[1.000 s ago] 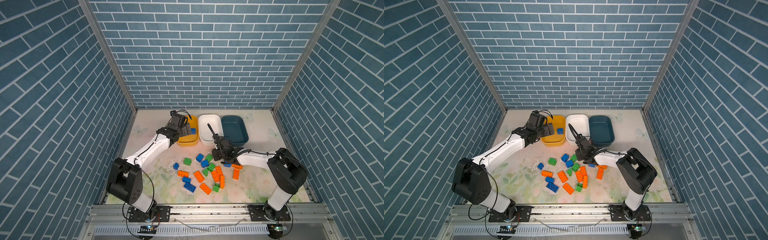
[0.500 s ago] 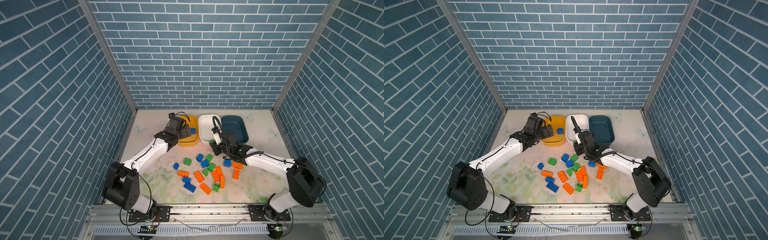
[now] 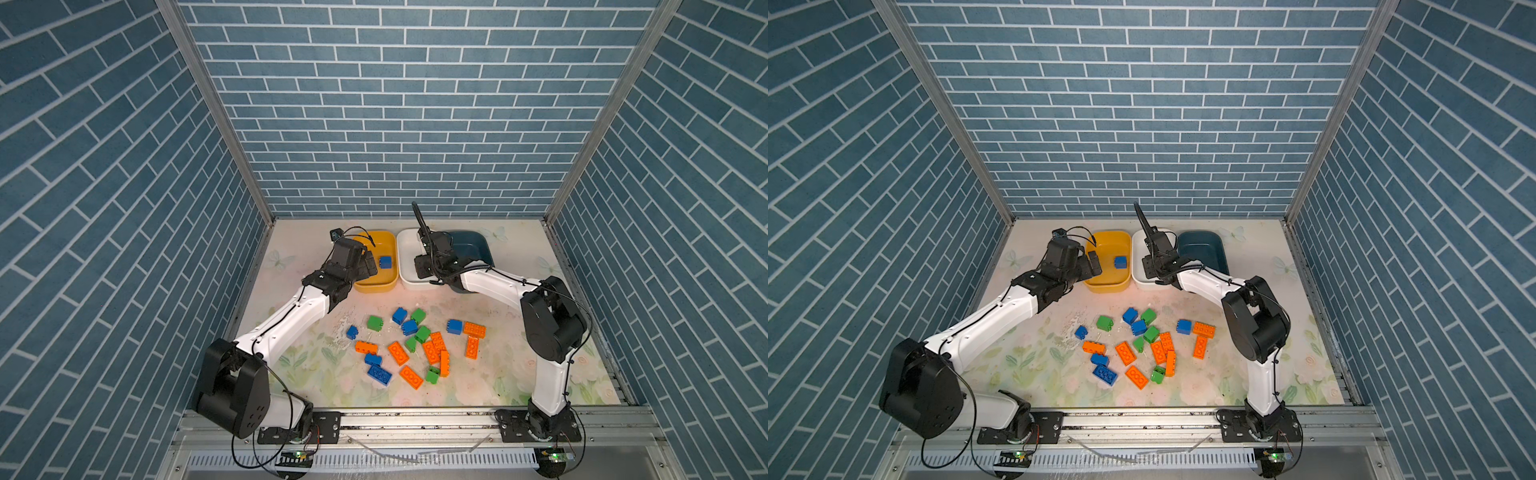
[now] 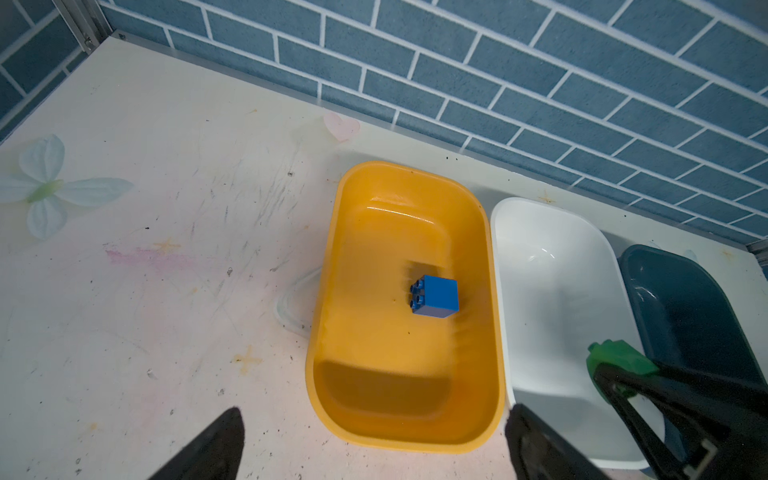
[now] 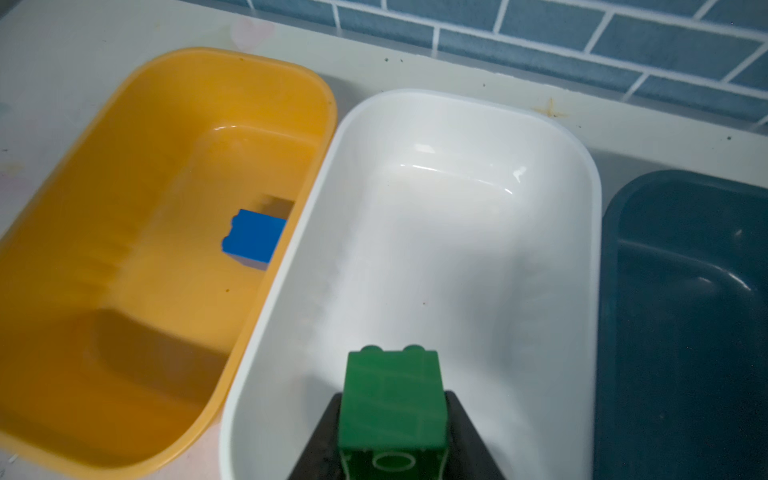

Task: Sort the legos into containers by color
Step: 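Lift the green brick over the white tub and release it with the right gripper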

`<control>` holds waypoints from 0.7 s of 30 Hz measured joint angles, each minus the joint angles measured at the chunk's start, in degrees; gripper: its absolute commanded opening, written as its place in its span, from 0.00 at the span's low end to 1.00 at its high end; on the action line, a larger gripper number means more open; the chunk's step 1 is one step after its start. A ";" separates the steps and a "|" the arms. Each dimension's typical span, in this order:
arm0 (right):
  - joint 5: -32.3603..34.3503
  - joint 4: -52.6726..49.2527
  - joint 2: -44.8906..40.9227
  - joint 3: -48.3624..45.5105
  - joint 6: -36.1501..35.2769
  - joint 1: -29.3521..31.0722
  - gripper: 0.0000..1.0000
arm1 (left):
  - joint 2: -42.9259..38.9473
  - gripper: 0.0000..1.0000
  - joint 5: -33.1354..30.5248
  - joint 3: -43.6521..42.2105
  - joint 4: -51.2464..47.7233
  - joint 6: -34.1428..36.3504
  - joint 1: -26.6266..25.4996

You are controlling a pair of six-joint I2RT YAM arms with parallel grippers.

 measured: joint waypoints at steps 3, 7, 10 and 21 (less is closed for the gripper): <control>-0.55 -2.64 3.85 4.35 0.55 -1.27 0.31 | 1.11 0.99 0.50 0.52 -0.24 0.02 0.00; -1.44 -6.16 7.96 9.38 0.63 -2.36 0.43 | 1.49 0.99 1.55 0.55 -0.42 0.26 0.00; -2.64 -7.89 9.07 10.95 0.94 -2.54 0.54 | 1.46 0.99 2.12 0.55 -0.55 0.68 0.00; -10.80 -5.99 -3.65 -2.16 -1.03 -2.08 0.66 | 1.46 0.99 6.32 0.55 -1.60 1.57 -0.02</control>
